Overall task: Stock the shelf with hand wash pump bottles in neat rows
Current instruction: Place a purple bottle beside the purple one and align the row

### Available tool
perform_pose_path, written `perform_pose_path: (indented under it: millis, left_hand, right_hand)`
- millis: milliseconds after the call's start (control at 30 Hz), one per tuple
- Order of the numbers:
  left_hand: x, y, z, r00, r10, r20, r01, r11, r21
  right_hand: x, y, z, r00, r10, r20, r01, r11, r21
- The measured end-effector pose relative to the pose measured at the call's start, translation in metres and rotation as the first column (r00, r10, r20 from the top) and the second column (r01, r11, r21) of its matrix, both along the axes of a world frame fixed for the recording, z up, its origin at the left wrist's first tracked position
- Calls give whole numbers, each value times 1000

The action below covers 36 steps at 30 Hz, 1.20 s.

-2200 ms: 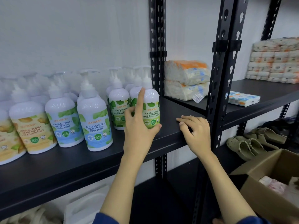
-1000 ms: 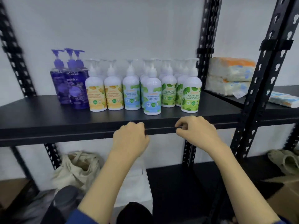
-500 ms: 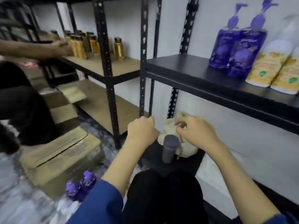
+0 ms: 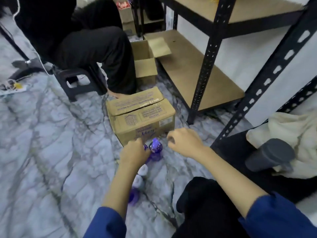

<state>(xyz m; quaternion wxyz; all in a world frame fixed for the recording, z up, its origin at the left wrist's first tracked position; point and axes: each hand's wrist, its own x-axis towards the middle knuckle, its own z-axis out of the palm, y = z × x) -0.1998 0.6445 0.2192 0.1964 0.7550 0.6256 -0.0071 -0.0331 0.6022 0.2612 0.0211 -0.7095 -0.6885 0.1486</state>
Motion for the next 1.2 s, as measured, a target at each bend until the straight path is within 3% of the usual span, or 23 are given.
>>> perform_pose_path:
  millis: [200, 267, 367, 433, 500, 567, 700, 800, 900, 967, 1067, 1133, 1200]
  left_hand:
    - [-6, -14, -113, 984, 177, 22, -163, 943, -289]
    - [0, -17, -143, 960, 279, 21, -260, 917, -304]
    - [3, -12, -174, 906, 422, 28, -410, 894, -181]
    - [3, -5, -187, 873, 483, 63, -479, 875, -77]
    - [0, 1, -200, 876, 481, -47, -482, 875, -42]
    - [-1, 7, -212, 893, 427, -146, -435, 900, -31]
    - [0, 8, -230, 941, 289, -176, -251, 945, 208]
    - [4, 8, -236, 975, 187, -118, -143, 942, 304]
    - [15, 1, -249, 991, 114, 66, -128, 959, 252]
    - [26, -2, -253, 930, 183, 320, -232, 965, 120]
    - [35, -10, -259, 701, 387, 599, -397, 910, -123]
    - [41, -16, -264, 547, 537, 642, -503, 824, -260]
    - [47, -19, -271, 448, 652, 611, -599, 727, -336]
  right_hand:
    - [1, 46, -109, 988, 143, 57, -110, 915, -387]
    - [7, 56, -145, 991, 130, 32, -100, 878, -467]
    - [18, 70, -203, 998, 19, -59, -49, 832, -553]
    - [24, 80, -240, 988, -71, -136, -15, 836, -549]
    - [25, 87, -270, 954, -174, -246, 21, 854, -520]
    - [22, 94, -292, 892, -255, -372, 45, 872, -488]
    - [9, 108, -315, 736, -288, -612, 59, 928, -367]
    - [-3, 115, -321, 690, -273, -670, 91, 951, -294]
    - [-5, 117, -320, 685, -236, -689, 128, 970, -206]
    - [-1, 114, -318, 673, -254, -695, 176, 967, -184]
    - [12, 110, -316, 672, -284, -684, 246, 957, -156]
    - [21, 108, -317, 681, -279, -677, 263, 956, -130]
    - [26, 107, -320, 658, -290, -695, 284, 950, -128]
